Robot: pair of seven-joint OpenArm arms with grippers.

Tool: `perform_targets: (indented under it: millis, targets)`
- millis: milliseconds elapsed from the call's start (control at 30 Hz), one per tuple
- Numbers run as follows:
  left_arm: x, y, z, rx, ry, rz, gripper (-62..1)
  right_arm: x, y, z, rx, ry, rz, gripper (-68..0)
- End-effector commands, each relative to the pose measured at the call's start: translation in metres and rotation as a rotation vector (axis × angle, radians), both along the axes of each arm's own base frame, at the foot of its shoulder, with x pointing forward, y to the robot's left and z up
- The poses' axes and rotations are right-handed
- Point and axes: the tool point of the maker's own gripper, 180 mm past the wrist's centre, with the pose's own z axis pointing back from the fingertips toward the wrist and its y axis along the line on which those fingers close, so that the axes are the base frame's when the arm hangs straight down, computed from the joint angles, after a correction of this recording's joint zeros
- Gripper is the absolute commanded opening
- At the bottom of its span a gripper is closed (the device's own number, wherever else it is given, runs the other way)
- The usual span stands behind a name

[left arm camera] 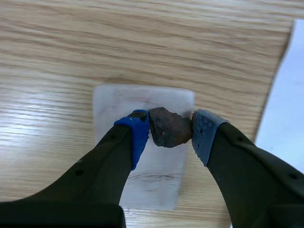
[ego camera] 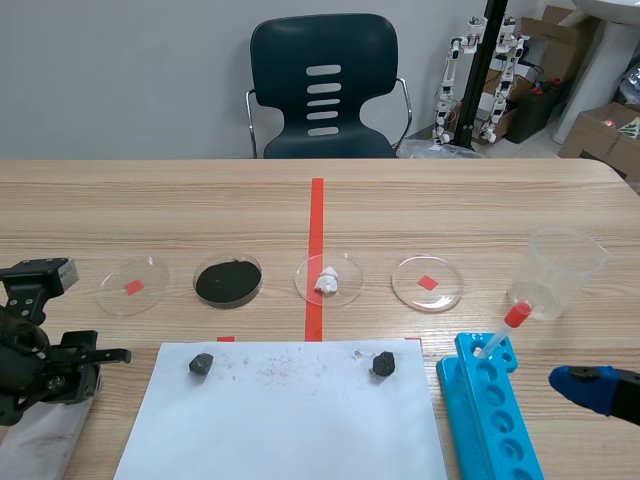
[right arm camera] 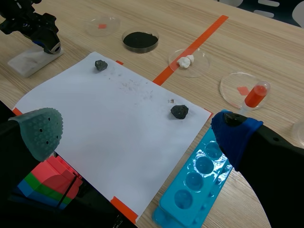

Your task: Rub the mineral on the streak plate

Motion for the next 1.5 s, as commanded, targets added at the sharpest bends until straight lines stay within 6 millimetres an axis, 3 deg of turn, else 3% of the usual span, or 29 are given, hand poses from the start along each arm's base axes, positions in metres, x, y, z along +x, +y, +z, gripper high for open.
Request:
perform_targets:
  millis: [0,267,500,733,1233,1467]
  targets:
    - [0.001,-0.005,0.001,-0.026,-0.004,0.0,-49.3,0.005,0.004,0.011,0.026,-0.034,0.002,0.4]
    - [0.003,-0.013,0.003,-0.07,-0.021,-0.001,-49.3,0.005,0.004,0.011,0.026,-0.034,0.002,0.4]
    - [0.0,0.016,0.003,0.107,-0.002,-0.022,-49.3,0.005,0.004,0.011,0.026,-0.034,0.002,0.4]
    - [0.0,0.032,0.006,0.18,0.001,-0.019,-49.3,0.005,0.004,0.011,0.026,-0.034,0.002,0.4]
    - [0.004,-0.013,0.004,-0.083,-0.025,-0.02,-49.3,0.005,0.004,0.011,0.026,-0.034,0.002,0.4]
    - [0.004,-0.004,0.004,-0.027,-0.022,-0.031,-49.3,0.005,0.004,0.011,0.026,-0.034,0.002,0.4]
